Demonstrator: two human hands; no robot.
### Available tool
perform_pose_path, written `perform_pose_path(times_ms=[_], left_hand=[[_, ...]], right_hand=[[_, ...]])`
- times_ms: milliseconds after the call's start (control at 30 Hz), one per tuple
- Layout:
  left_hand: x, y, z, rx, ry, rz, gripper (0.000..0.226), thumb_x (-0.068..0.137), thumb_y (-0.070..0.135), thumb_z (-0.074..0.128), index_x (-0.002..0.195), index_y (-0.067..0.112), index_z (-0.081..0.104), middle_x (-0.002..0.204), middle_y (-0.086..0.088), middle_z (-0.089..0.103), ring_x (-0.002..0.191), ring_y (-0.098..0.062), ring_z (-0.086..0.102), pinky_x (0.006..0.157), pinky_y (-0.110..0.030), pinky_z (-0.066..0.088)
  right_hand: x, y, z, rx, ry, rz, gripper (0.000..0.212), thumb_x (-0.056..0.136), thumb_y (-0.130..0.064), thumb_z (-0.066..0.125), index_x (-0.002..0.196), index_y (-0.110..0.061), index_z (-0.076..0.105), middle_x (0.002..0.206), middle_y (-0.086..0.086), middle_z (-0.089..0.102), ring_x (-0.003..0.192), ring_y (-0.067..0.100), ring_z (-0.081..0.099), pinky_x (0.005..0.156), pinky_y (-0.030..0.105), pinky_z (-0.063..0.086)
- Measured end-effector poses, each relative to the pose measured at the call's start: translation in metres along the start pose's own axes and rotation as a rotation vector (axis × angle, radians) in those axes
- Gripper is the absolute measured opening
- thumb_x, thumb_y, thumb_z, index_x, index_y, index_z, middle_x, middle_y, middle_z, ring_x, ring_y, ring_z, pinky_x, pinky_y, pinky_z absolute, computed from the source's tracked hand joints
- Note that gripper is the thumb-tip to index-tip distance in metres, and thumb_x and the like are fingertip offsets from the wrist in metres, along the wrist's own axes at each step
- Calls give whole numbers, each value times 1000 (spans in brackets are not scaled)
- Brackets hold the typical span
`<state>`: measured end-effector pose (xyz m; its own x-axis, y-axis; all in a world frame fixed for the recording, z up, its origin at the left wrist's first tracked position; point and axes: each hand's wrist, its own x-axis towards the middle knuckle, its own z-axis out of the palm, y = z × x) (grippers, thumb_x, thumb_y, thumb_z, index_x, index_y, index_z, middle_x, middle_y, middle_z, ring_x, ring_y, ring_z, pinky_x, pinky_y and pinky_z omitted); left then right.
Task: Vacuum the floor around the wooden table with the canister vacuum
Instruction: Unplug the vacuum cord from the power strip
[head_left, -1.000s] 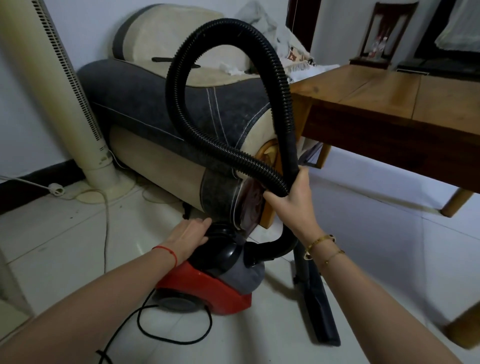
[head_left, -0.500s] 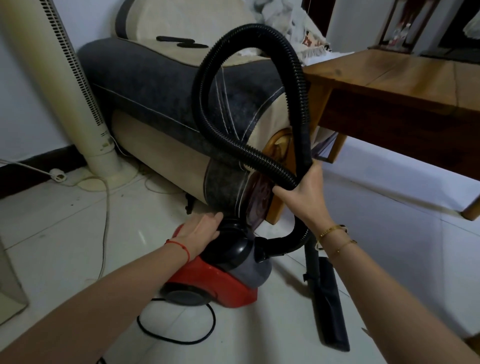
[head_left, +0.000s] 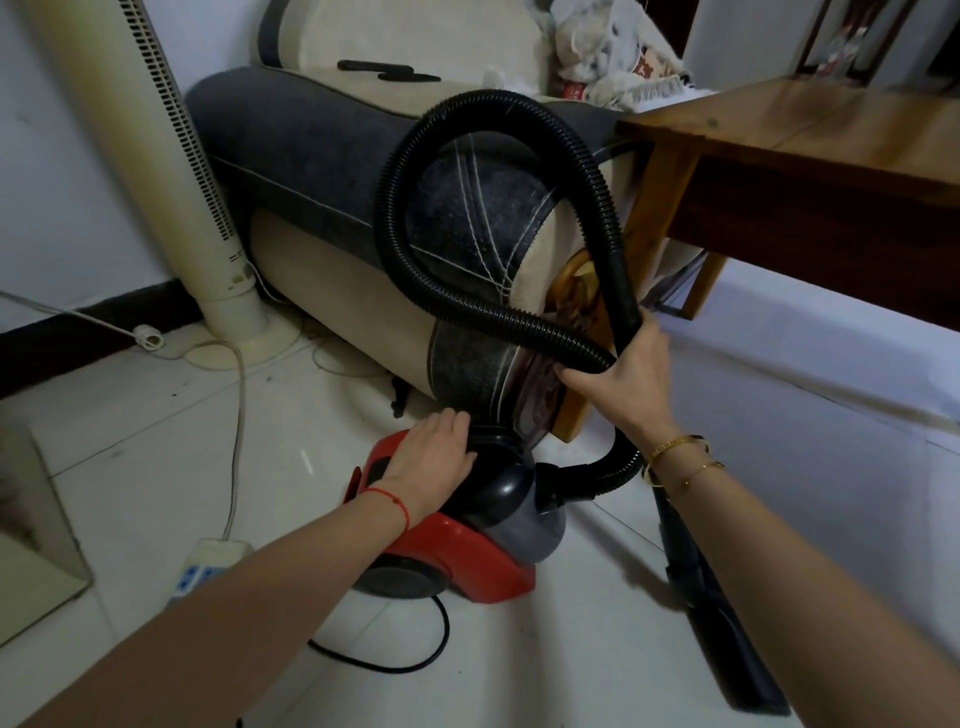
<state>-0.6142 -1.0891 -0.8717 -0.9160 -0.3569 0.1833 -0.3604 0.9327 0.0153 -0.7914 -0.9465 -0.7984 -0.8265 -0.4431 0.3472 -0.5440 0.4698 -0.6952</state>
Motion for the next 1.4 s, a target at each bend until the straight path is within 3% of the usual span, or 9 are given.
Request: perform_pose_path(times_ms=[100, 200, 500, 667, 800, 1000, 1300, 1400], left_hand=[[-7, 2, 3, -4, 21, 15, 56, 100, 34, 38, 146, 6, 24, 134, -10, 43, 123, -23, 42, 110, -28, 27], [-11, 4, 2, -6, 26, -1, 63, 100, 34, 37, 150, 3, 12, 146, -13, 32, 136, -23, 30, 118, -29, 17], [-26, 1, -7, -9, 10, -37, 68, 100, 36, 36, 151, 3, 5, 156, -15, 16, 144, -25, 16, 119, -30, 8], [-40, -4, -12, -15, 3, -59, 68, 101, 36, 35, 151, 4, 4, 157, -14, 14, 145, -23, 13, 119, -29, 7], [-54, -12, -18, -37, 4, -70, 64, 100, 34, 37, 151, 6, 12, 154, -13, 23, 142, -24, 20, 118, -29, 10], [-90, -38, -29, -102, 52, -108, 49, 97, 31, 44, 141, 11, 38, 134, -9, 50, 122, -23, 45, 107, -28, 29], [-195, -112, -39, -21, -11, -343, 44, 99, 25, 40, 140, 8, 41, 134, -10, 50, 121, -27, 47, 104, -32, 33], [-238, -134, -33, -23, -75, -473, 44, 98, 18, 42, 141, 8, 39, 136, -10, 49, 122, -26, 47, 103, -31, 32]], right_hand=[[-5, -2, 0, -42, 18, -22, 118, 55, -55, 77, 148, -16, 16, 133, 11, 38, 122, 29, 39, 100, 52, 43], [-11, -5, 1, -83, 54, -78, 125, 60, -49, 82, 151, -11, 6, 143, 14, 31, 131, 32, 32, 107, 54, 36], [-26, -15, -3, -265, 86, -173, 140, 56, -66, 79, 152, -11, -6, 159, 17, 1, 147, 35, 2, 118, 58, 8], [-40, -24, -4, -362, 100, -298, 128, 66, -68, 70, 152, -8, -3, 161, 15, 0, 148, 32, -3, 119, 57, 4], [-57, -42, -3, -346, 129, -450, 95, 85, -53, 60, 152, -6, 12, 159, 14, 12, 149, 28, 5, 121, 50, 5], [-97, -69, 21, -242, -49, -691, 55, 94, -36, 54, 141, -10, 40, 142, 7, 44, 136, 20, 37, 115, 39, 29], [-170, -105, 94, -135, -434, -748, 38, 93, -37, 53, 128, -21, 51, 124, -4, 55, 119, 14, 46, 103, 29, 34], [-192, -114, 123, -101, -541, -757, 32, 91, -31, 58, 120, -18, 59, 115, -3, 61, 110, 17, 53, 98, 33, 40]])
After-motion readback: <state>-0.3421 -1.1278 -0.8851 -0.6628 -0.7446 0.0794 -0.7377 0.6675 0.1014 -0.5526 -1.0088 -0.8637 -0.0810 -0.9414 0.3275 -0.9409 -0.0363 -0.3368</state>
